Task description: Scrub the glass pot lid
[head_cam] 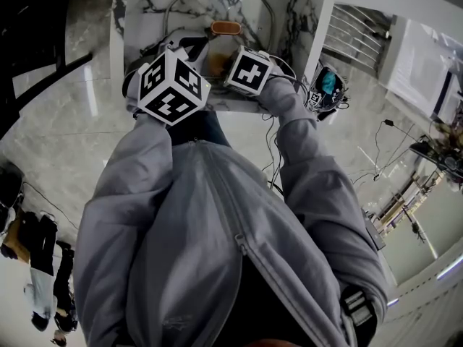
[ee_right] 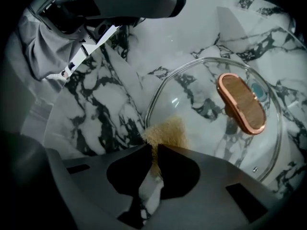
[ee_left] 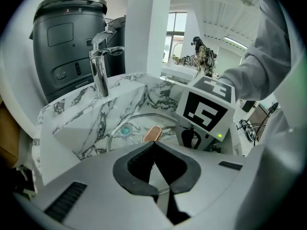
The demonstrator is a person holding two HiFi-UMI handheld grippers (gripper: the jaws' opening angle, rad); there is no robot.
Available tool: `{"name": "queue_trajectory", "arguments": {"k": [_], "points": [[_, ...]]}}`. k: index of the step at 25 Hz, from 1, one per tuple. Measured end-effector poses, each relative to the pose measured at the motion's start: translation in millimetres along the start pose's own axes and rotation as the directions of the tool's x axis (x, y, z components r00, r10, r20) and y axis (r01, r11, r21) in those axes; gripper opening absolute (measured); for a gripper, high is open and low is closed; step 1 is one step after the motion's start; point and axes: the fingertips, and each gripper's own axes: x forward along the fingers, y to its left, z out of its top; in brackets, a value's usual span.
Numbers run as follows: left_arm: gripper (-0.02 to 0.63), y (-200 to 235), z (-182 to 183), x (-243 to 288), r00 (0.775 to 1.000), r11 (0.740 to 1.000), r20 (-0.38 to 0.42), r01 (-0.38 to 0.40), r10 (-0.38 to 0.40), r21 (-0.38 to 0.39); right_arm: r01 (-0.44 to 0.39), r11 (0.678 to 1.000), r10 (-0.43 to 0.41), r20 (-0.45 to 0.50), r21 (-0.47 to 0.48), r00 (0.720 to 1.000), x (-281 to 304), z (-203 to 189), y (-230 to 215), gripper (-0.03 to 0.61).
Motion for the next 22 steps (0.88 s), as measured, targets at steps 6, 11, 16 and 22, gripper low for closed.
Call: {"name": "queue_trajectory", "arguments": {"k": [6,11,16,22], "points": [[0.017,2.4,0.5,4.5,1.000,1.000,-0.009,0.006,-0.006,0.002,-0.083,0.997,0.083,-0.050,-0.002,0.995,4.7,-11.1,5.7,0.054],[0.017,3.7,3.8,15.4,0.999,0.999,-0.015,0.040,-0.040,0.016,-0.167,0.986,0.167,-0.032,0.020,0.985,-13.0,-10.0,11.2,0.054],[0.017,3.4,9.3,34.0,0.996,0.994,-0.035,0.084,-0.082,0.068,-0.122,0.992,0.122,0.013,0.038,0.992,-51.1,-13.1,2.5,0.054],[0.118,10.6,16.0,61.1,0.995,0.990,-0.052,0.087,-0.082,0.109,-0.035,0.994,0.026,0.083,0.104,0.996,-93.6,-20.1,-15.8,0.054]]}}
